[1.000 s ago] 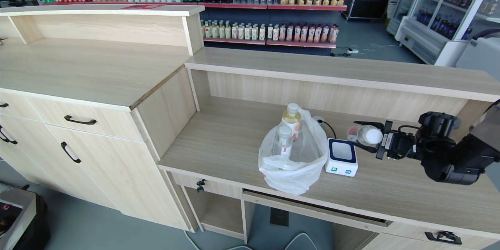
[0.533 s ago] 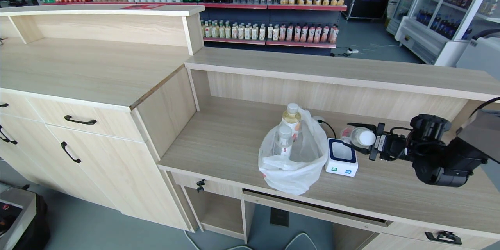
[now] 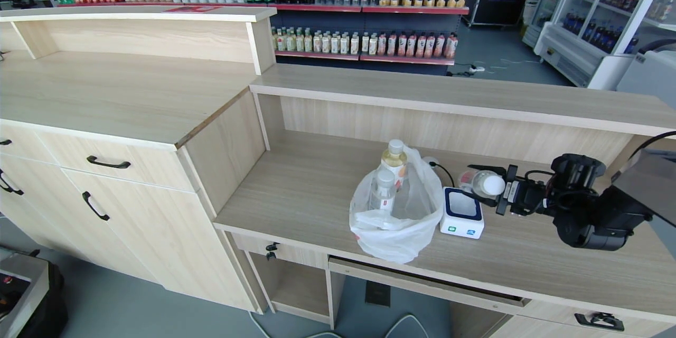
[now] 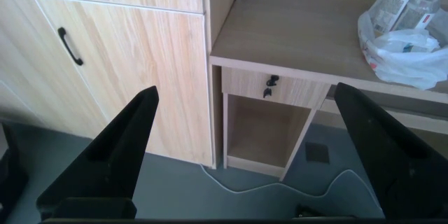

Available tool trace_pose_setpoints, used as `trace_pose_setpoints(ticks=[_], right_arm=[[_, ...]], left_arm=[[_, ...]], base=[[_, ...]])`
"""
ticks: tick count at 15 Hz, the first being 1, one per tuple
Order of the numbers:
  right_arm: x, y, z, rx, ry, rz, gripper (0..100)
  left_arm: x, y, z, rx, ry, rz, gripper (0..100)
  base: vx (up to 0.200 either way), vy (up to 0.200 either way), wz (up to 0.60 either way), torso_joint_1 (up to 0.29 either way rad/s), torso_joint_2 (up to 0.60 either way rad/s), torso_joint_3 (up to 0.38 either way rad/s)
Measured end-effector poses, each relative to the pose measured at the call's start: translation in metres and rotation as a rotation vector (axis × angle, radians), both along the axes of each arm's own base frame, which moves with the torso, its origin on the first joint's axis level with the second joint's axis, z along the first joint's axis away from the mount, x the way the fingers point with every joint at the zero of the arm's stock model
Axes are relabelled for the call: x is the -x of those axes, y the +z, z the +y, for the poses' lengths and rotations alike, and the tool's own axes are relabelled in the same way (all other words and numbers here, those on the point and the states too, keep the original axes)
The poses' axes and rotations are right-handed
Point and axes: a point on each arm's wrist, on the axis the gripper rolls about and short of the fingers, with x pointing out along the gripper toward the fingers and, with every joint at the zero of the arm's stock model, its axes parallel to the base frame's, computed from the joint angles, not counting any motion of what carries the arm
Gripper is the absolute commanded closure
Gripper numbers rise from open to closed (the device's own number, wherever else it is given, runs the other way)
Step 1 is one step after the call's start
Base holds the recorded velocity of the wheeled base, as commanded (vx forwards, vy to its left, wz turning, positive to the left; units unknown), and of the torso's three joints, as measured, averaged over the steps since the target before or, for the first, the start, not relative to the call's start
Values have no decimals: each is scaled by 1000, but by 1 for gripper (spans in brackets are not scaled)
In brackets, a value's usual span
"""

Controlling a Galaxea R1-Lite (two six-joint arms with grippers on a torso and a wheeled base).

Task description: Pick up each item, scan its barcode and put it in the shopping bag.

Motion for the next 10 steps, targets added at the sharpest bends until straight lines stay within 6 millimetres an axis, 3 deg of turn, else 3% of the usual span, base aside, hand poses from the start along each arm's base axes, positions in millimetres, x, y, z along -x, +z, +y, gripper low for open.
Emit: trace_pose_setpoints(ticks=[10], right_arm=[[-11,-2,8,-17,19,-9,100]], left_arm=[[0,0,0,0,0,0,0]], base=[[0,0,0,0,0,0]])
